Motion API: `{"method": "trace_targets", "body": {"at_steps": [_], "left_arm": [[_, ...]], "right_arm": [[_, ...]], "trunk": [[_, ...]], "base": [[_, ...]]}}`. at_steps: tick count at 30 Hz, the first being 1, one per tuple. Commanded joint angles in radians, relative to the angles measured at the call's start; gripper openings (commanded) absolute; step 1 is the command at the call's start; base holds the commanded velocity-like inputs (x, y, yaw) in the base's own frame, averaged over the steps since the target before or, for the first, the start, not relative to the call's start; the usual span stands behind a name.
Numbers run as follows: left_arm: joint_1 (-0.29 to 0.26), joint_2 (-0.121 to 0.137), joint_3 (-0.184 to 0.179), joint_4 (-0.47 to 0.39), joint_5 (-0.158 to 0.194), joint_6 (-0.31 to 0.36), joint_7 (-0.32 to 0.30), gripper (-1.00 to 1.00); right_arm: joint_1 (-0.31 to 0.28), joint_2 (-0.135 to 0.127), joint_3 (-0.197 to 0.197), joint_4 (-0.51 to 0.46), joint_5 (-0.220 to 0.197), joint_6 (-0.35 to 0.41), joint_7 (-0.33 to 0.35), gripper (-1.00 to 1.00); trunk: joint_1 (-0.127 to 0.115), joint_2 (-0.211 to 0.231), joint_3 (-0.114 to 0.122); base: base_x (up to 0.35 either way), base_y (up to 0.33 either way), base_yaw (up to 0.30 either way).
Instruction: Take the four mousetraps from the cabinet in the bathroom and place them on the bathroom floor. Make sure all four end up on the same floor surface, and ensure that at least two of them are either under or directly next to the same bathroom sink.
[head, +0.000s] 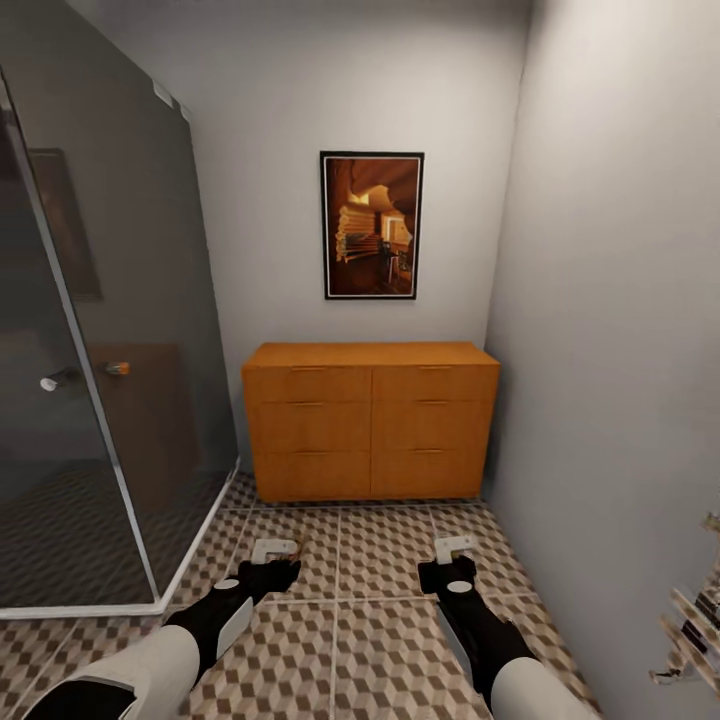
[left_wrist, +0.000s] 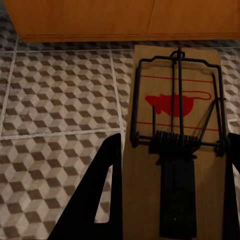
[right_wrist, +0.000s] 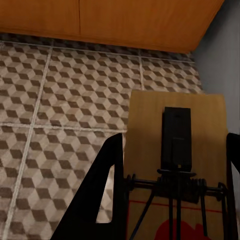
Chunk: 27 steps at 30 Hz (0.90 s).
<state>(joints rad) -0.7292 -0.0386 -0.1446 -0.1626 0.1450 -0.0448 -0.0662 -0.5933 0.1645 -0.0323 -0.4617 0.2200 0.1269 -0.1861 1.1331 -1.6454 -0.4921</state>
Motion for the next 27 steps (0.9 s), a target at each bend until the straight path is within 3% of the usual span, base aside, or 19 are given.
{"method": "trace_targets", "body": {"at_steps": [1,6,13,18,27], "left_arm": [[-0.001,0.001,-0.009,0.001,0.008,-0.005,0.002,-1.00],[-0.001,0.004,-0.009,0.003,0.010,-0.006,0.002,-1.00],[-0.001,0.006,-0.009,0.004,0.010,-0.006,0.003,-1.00],[-0.001,0.006,-0.009,0.006,0.011,-0.007,0.004,-1.00],[-0.001,0.007,-0.009,0.004,0.010,-0.007,0.004,-1.00]], "right_arm": [[0.000,0.002,-0.004,-0.002,0.009,0.020,-0.001,-1.00],[0.000,0.008,-0.004,-0.002,0.011,0.085,-0.008,-1.00],[0.000,0.004,-0.006,-0.003,0.010,0.105,-0.007,-1.00],[0.000,0.003,-0.005,-0.003,0.008,0.108,-0.005,-1.00],[0.000,0.004,-0.005,-0.003,0.007,0.109,-0.004,-1.00]], "trunk": [[-0.001,-0.001,-0.001],[-0.001,-0.001,-0.001],[-0.001,-0.001,-0.001],[-0.001,-0.001,-0.001],[-0.001,-0.001,-0.001]], "base": [[-0.343,0.000,0.000],[-0.344,0.000,0.000],[-0.345,0.000,0.024],[-0.260,0.000,0.209],[-0.041,0.000,0.280]]}}
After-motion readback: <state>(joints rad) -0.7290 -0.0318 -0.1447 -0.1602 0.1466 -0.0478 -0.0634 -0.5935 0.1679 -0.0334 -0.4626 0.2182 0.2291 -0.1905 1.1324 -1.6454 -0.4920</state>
